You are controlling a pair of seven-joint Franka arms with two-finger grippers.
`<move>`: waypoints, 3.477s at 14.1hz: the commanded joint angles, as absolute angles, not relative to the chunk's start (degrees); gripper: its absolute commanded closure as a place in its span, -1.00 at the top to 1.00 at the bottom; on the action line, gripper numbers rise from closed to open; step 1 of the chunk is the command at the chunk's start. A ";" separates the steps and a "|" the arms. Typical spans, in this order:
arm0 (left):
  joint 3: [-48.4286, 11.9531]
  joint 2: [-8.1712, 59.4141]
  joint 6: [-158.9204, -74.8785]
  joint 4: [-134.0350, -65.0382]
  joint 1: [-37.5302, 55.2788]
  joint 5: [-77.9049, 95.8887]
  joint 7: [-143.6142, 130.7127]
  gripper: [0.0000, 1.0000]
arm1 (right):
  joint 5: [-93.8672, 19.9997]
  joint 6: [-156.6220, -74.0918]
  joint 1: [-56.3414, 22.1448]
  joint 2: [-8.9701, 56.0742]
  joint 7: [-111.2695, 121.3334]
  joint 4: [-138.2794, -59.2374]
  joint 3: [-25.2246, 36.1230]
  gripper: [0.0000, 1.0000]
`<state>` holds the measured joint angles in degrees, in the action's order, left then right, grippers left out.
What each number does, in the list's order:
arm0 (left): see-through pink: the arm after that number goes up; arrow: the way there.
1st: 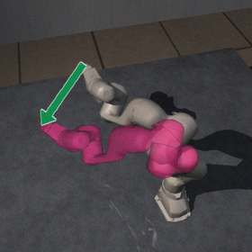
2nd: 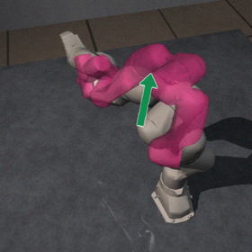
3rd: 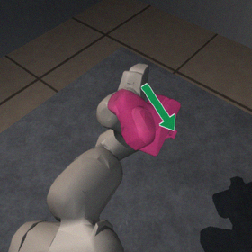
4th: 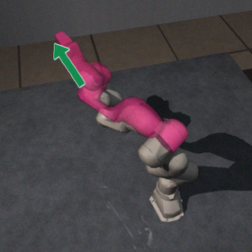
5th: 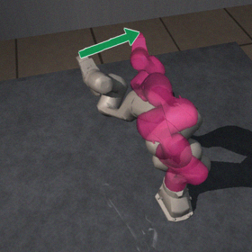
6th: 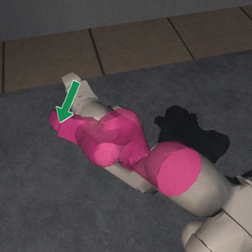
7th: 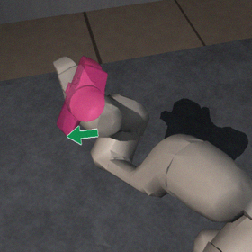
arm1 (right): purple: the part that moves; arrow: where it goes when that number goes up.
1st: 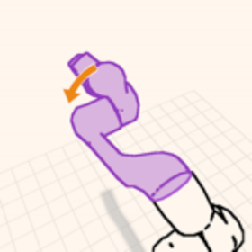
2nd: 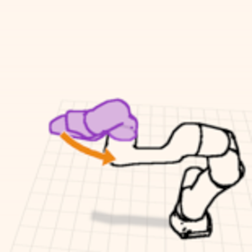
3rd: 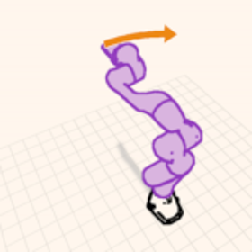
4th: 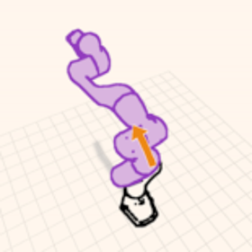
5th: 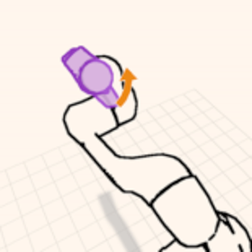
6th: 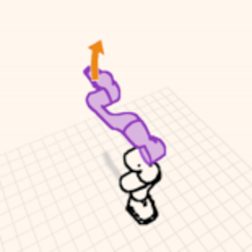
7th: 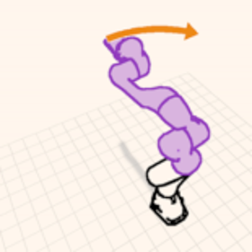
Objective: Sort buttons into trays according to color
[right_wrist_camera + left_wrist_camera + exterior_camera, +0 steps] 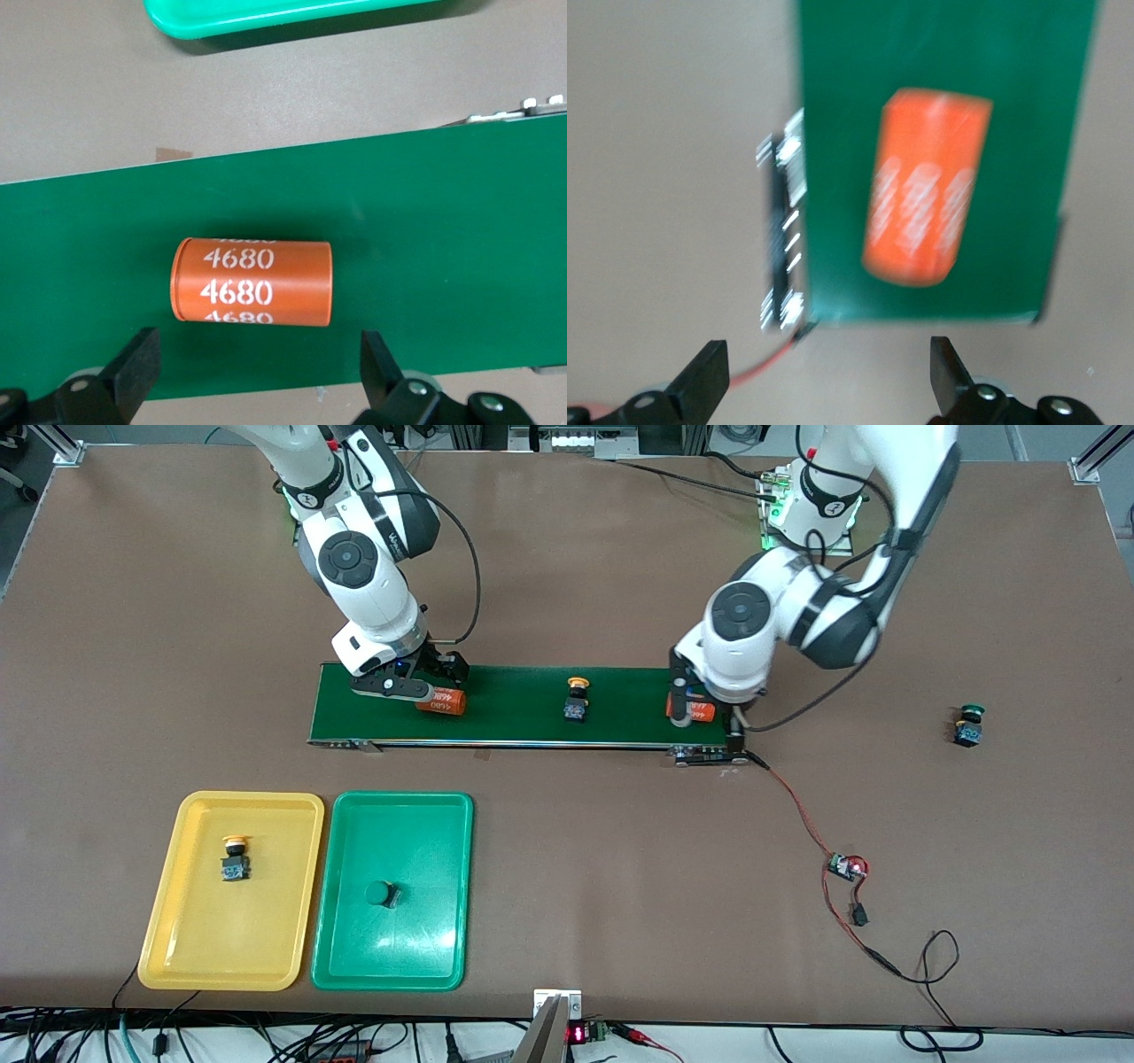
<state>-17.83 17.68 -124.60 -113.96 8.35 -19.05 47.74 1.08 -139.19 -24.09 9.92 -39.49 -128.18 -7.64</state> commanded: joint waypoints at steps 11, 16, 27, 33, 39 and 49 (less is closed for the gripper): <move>7.72 16.61 -126.92 -115.75 -6.05 5.63 35.28 1.00 | 2.64 -139.13 -24.61 11.25 -37.27 -126.65 -7.21 1.00; 8.61 19.60 -130.58 -121.10 -12.56 4.31 30.32 1.00 | 2.72 -139.13 -24.70 11.34 -37.26 -126.56 -7.21 1.00; 8.61 22.40 -144.30 -126.12 -15.55 -7.91 31.11 1.00 | 2.72 -139.31 -25.14 13.01 -37.88 -124.54 -7.21 1.00; 8.61 25.05 -147.91 -125.86 -16.17 -7.91 34.10 1.00 | 2.64 -139.39 -26.10 14.59 -38.23 -122.44 -7.29 1.00; 8.61 25.93 -148.18 -125.68 -16.87 -7.82 40.25 -0.40 | 2.37 -139.39 -26.37 15.03 -39.64 -121.99 -7.29 1.00; 7.30 19.00 -136.69 -123.49 -10.92 -7.91 42.28 -1.00 | 2.46 -139.39 -26.45 15.73 -39.64 -121.12 -7.29 1.00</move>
